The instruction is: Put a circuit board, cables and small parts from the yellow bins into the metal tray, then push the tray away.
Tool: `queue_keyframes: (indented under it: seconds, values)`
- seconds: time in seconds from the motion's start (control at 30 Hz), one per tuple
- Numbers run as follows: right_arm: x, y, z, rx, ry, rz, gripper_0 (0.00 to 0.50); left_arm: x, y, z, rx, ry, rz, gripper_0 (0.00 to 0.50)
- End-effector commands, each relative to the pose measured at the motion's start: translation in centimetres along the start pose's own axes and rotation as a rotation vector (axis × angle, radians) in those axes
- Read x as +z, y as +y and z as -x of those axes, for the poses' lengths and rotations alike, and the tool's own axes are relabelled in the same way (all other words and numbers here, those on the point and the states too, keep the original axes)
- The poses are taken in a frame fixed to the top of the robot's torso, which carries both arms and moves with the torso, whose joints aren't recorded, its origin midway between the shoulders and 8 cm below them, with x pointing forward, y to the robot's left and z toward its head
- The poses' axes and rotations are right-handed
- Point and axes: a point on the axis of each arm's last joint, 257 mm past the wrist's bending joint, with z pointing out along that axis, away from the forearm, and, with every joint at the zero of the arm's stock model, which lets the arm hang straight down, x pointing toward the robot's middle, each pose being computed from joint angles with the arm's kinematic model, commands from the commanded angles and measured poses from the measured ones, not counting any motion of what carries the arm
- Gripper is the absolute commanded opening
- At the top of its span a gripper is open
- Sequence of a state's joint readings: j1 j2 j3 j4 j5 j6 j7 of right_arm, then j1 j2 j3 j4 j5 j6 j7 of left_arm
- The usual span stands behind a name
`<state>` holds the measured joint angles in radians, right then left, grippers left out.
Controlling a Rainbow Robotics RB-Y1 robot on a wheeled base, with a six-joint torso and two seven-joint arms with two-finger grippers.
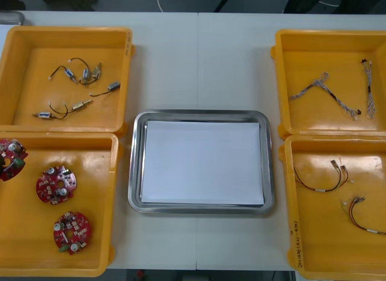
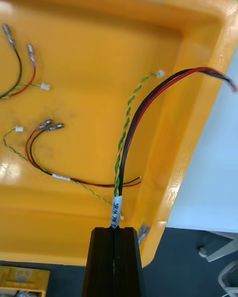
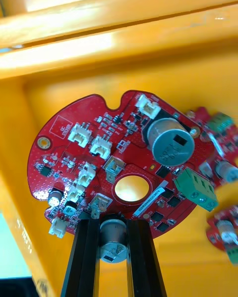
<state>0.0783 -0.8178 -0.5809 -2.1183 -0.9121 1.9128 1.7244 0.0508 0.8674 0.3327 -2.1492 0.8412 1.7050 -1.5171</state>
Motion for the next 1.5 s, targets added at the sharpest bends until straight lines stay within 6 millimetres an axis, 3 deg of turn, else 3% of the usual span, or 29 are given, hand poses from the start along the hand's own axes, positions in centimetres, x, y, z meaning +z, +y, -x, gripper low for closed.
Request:
queue_keyframes:
  seconds: [0.03,0.2,0.43,0.5,0.57,0.6,0.87,1.17,1.4,1.5]
  values:
    - [-3.9,0.2,4.1,-0.089,-0.127,-0.066,0.0,-3.6,-1.3,0.4,0.063,-0.013,0.025,0.0]
    - [-5.4,1.9,5.5,-0.174,-0.174,-0.091,0.0,-5.8,-5.1,1.1,0.096,-0.014,0.015,0.0]
    - [-6.3,4.3,6.4,-0.304,-0.18,-0.094,0.0,-7.7,-12.6,3.7,0.133,-0.066,-0.118,0.0]
    - [-6.6,5.1,6.7,-0.332,-0.191,-0.074,0.0,-8.1,-14.2,4.1,0.151,-0.074,-0.14,0.0]
    - [-6.7,5.3,6.8,-0.339,-0.192,-0.069,0.0,-8.1,-14.5,4.1,0.159,-0.073,-0.144,0.0]
    - [-7.2,6.4,7.4,-0.371,-0.209,-0.039,0.0,-8.1,-16.5,4.4,0.219,-0.073,-0.159,0.0]
    - [-7.8,9.2,8.4,-0.485,-0.223,-0.008,0.0,-8.2,-21.2,5.1,0.334,-0.071,-0.202,0.0]
    - [-7.6,12.2,9.1,-0.595,-0.221,0.005,0.0,-7.2,-25.8,5.8,0.389,-0.032,-0.257,0.0]
    - [-7.5,13.7,9.5,-0.646,-0.222,0.017,0.0,-5.1,-28.3,5.7,0.422,0.008,-0.247,0.0]
    - [-7.4,14.0,9.6,-0.657,-0.221,0.022,0.0,-3.8,-30.6,6.2,0.428,0.004,-0.258,0.0]
